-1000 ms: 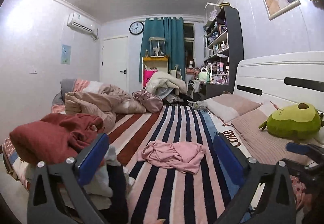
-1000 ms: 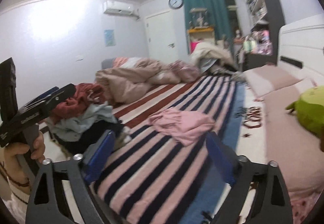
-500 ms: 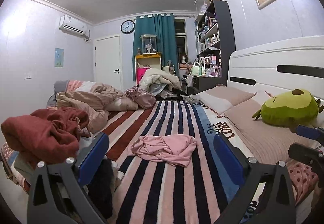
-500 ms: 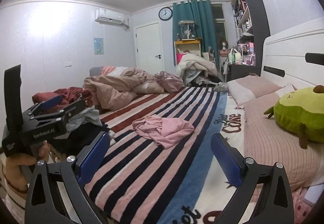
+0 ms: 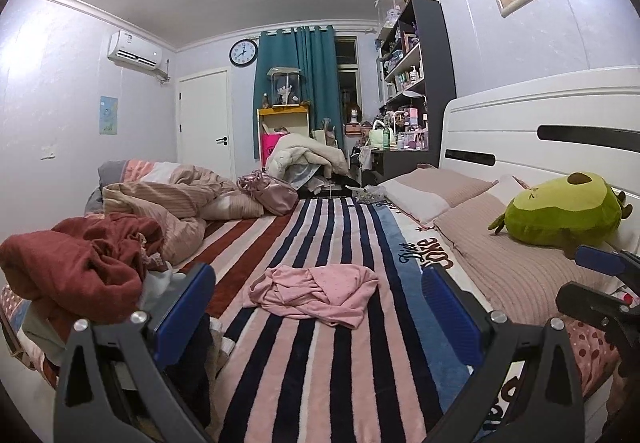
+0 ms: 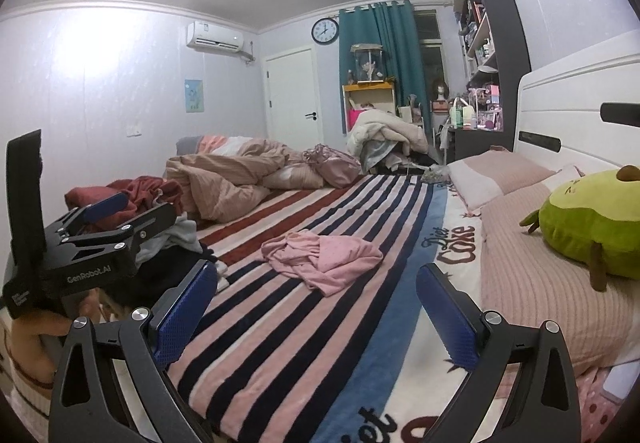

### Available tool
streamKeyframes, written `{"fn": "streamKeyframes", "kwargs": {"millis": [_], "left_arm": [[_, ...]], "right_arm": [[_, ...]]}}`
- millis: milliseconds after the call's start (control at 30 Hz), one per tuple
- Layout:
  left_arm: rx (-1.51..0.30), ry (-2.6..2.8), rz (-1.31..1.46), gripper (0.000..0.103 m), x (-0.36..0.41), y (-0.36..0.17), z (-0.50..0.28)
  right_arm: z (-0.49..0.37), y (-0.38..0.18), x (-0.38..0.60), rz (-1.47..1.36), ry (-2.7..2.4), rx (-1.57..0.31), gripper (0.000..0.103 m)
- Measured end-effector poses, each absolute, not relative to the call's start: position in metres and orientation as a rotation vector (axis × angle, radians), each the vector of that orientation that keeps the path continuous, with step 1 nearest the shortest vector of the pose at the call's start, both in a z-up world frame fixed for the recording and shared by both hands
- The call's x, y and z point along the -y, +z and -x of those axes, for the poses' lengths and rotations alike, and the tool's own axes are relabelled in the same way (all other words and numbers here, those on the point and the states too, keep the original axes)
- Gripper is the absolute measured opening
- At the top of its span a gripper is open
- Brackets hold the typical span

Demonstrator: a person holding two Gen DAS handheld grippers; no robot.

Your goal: Fold small clothes

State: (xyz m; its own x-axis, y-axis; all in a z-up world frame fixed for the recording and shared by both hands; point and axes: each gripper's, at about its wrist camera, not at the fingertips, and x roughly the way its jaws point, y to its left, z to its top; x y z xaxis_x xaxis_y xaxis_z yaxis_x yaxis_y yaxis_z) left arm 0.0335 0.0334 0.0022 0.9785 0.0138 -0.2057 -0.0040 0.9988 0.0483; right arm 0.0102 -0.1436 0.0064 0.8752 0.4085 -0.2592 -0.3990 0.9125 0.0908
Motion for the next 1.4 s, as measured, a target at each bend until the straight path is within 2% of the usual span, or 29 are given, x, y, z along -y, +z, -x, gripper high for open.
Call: {"fn": "streamKeyframes", "kwargs": {"millis": [1400], "left_arm": [[-0.217,-0.024,-0.016,0.102,-0.028,-0.007,-0.039]], "right_arm": [[0.002,0.004,0.137,-0.042,0.392,-0.264,0.099]]}}
